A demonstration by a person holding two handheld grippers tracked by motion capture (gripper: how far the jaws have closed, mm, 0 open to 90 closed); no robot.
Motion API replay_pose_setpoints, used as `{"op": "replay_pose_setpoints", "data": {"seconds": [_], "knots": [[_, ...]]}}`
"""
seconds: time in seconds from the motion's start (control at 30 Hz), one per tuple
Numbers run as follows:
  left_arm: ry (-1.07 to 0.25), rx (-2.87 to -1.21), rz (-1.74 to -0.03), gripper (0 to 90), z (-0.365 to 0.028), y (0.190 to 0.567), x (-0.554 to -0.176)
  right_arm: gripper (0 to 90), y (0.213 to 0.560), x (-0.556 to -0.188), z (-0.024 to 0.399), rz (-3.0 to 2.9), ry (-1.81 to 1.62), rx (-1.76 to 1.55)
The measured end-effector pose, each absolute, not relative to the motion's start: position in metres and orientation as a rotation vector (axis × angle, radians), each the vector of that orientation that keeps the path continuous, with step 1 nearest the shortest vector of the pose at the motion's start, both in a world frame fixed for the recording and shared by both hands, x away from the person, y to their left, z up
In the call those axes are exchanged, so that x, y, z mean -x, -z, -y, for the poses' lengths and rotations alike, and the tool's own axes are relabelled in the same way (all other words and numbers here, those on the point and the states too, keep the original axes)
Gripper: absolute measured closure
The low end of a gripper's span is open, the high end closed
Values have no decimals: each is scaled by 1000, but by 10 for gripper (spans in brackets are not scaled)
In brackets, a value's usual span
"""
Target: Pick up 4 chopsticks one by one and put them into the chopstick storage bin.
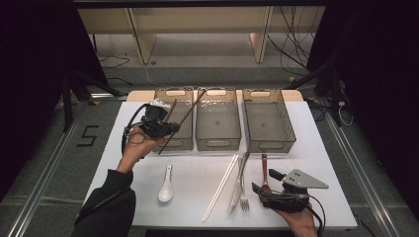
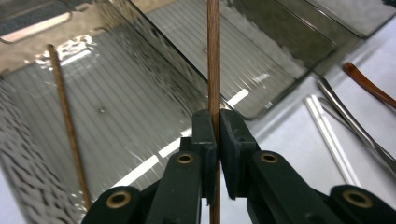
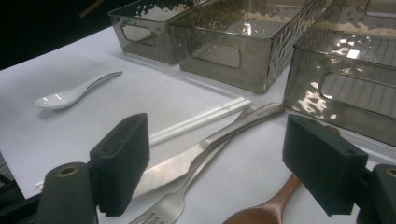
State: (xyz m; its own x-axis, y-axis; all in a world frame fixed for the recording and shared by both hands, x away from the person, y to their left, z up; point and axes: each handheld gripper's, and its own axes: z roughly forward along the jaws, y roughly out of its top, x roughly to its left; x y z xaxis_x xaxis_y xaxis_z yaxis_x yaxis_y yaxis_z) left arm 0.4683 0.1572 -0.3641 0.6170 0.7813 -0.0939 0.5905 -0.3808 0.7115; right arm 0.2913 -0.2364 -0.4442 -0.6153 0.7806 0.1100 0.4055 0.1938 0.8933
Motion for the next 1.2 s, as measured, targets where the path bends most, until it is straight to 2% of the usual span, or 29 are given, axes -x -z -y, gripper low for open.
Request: {"op": "replay_pose_setpoints", "data": {"seconds": [0.43,0.9,1.2], "knots": [[-379,-2062,-1146,844,-173,358,-505,237,445,-292,236,-2109,-1396,-1113],[-447,-2054,-1201,844,-186,367,-529,237,445,-292,236,-2110,-1400,-1114],[-441,-2055,-1247,844,-188,380,-543,237,445,-292,236,-2112,-1404,-1113]]}}
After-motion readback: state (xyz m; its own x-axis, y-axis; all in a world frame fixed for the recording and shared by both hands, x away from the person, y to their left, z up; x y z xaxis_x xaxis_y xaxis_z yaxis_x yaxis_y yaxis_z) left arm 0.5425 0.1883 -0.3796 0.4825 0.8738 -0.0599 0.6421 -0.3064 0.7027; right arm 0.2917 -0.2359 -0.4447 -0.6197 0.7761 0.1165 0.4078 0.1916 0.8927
